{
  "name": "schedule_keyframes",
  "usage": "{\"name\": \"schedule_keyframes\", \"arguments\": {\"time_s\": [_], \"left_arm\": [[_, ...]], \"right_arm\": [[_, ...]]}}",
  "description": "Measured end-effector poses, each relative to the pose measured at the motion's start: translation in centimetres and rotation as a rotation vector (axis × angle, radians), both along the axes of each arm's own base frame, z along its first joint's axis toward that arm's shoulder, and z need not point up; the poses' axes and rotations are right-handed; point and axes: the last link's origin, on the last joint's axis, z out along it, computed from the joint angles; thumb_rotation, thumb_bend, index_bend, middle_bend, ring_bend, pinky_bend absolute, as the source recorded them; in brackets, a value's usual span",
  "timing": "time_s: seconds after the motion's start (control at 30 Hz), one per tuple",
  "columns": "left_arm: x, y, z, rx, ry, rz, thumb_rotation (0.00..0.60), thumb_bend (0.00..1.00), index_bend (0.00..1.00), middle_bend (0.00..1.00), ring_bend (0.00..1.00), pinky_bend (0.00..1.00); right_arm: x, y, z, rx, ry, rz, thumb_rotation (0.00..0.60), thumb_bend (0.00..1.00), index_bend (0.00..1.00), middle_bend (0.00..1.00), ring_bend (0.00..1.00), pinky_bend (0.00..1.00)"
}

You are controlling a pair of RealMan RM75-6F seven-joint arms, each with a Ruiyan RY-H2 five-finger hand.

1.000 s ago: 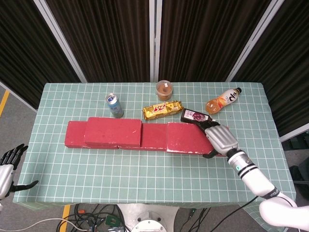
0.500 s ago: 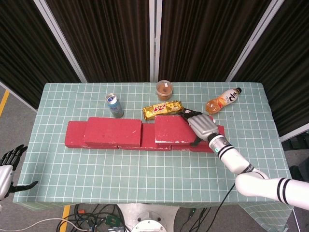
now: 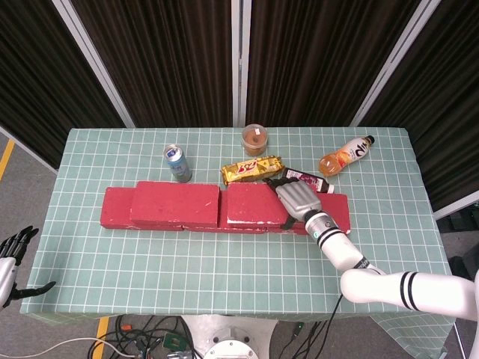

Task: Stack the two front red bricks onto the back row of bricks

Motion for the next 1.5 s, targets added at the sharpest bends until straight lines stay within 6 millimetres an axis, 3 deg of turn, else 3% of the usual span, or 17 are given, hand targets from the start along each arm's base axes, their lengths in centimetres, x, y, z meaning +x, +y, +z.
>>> {"name": "schedule_keyframes", "arguments": {"time_s": [0.77,1.5], "left_arm": [[-0.8,-0.2,-0.2,-0.005,-0.023,0.014,0.600,0.00,0.00,0.00,0.00,0.00],[-1.2,-0.4,-0.3,-0.016,-0.025,0.025,0.600,0.00,0.00,0.00,0.00,0.00]], "right_arm": [[1.3,-0.2,-2.1,0.017,0.030,-0.019,0.600,0.00,0.00,0.16,0.12,0.13],[2.1,-0.5,-2.6,0.031,0.013,-0.043,0.600,0.00,0.00,0.16,0.11,0.13]]}}
